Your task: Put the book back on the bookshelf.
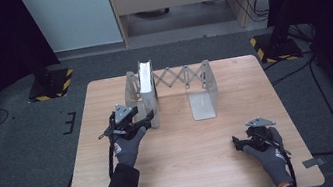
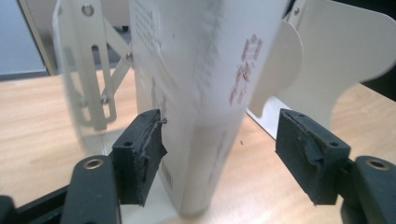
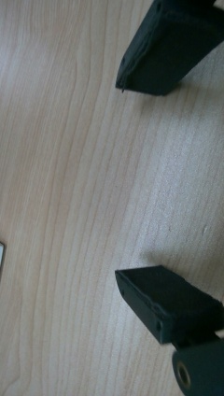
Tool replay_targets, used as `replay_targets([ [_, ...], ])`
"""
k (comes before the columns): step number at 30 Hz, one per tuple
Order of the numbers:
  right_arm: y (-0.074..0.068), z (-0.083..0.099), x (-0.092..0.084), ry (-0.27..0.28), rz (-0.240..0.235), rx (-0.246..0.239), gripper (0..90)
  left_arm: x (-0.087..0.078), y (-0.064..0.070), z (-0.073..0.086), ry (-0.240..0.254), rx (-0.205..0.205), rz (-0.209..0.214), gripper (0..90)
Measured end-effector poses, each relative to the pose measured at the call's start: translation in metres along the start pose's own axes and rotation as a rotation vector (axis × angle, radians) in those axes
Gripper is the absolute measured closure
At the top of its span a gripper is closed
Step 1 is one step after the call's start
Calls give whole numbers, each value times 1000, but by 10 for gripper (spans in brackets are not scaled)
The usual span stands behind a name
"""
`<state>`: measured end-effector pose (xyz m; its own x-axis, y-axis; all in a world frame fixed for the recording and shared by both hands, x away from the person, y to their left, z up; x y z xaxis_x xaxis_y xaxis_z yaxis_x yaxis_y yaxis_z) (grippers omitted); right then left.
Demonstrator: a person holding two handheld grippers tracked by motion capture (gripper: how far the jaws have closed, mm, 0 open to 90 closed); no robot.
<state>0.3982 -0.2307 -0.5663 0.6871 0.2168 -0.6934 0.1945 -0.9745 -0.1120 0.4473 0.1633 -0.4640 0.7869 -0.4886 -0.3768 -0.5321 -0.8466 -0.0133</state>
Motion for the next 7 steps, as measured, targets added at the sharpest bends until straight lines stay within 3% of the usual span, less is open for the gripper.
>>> replay_targets([
  [1, 0, 0, 0, 0, 0, 0, 101, 0, 0, 0, 0, 0, 0, 306],
  [2, 1, 0, -2, 21, 7, 11, 207, -7, 2, 6, -18, 2, 10, 301],
  [3, 1, 0, -2, 21, 7, 11, 207, -7, 2, 6, -18, 2, 10, 298],
  [5, 2, -1, -5, 33, -5, 9, 297, -15, 5, 16, -50, 27, 23, 286],
  [6, 3, -3, -7, 50, -13, 19, 301, -22, 6, 26, -73, 50, 24, 284],
  [7, 3, -3, -7, 50, -13, 19, 301, -22, 6, 26, -73, 50, 24, 282],
])
Point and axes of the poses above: each handheld gripper's, and its own axes: x roughly forward along the jaws, z roughly out of its underside, y roughly to its right, the point moved 4 cm from there along x, roughly forward along the jaws, and after that the axes turned 9 degrees about x, right-handed, at the moved point
